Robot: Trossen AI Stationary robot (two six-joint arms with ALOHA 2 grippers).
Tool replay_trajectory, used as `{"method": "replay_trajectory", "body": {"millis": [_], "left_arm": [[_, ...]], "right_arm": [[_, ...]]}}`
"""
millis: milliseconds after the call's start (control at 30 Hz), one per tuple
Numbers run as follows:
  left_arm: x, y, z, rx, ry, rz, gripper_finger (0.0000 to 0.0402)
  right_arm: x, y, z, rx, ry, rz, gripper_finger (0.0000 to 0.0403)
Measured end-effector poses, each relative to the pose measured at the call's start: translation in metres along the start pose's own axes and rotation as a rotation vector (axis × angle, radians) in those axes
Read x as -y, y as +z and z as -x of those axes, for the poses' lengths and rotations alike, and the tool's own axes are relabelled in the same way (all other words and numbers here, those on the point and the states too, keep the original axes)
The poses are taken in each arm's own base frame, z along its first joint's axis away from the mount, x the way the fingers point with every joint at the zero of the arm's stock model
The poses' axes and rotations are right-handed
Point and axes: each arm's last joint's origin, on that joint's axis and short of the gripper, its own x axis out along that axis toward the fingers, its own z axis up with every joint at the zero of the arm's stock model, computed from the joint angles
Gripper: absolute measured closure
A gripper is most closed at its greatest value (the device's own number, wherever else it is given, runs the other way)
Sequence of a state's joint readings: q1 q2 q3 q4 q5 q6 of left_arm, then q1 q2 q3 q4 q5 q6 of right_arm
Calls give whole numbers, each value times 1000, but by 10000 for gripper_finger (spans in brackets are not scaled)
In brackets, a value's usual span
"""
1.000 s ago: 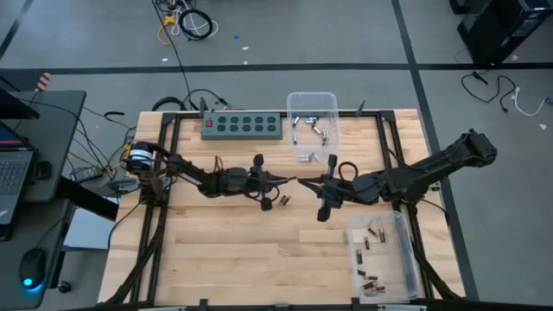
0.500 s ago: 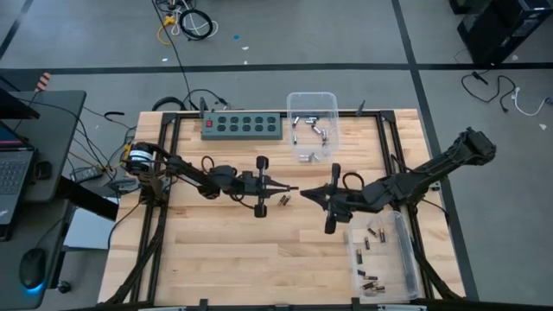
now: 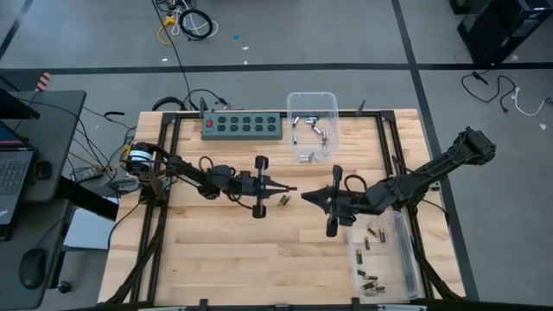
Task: Sort batteries
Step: Put the black battery into the bottom transparent bin
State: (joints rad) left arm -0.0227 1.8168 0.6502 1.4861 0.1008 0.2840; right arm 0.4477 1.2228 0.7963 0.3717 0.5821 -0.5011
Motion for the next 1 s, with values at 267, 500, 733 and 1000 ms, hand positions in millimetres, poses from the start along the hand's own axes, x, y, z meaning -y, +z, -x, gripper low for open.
{"method": "replay_trajectory", "body": {"millis": [267, 500, 733, 1000], "left_arm": [[-1, 3, 0, 33, 2, 4, 400], [-2, 3, 0, 31, 25, 4, 400], [-2, 6, 0, 63, 28, -3, 400], [-2, 11, -4, 103, -15, -9, 400]], "right_arm": [[3, 3, -1, 31, -17, -36, 365], [2, -1, -12, 55, -15, -69, 321], [-1, -10, -25, 47, -36, -65, 288], [5, -21, -38, 18, -76, -69, 276]]}}
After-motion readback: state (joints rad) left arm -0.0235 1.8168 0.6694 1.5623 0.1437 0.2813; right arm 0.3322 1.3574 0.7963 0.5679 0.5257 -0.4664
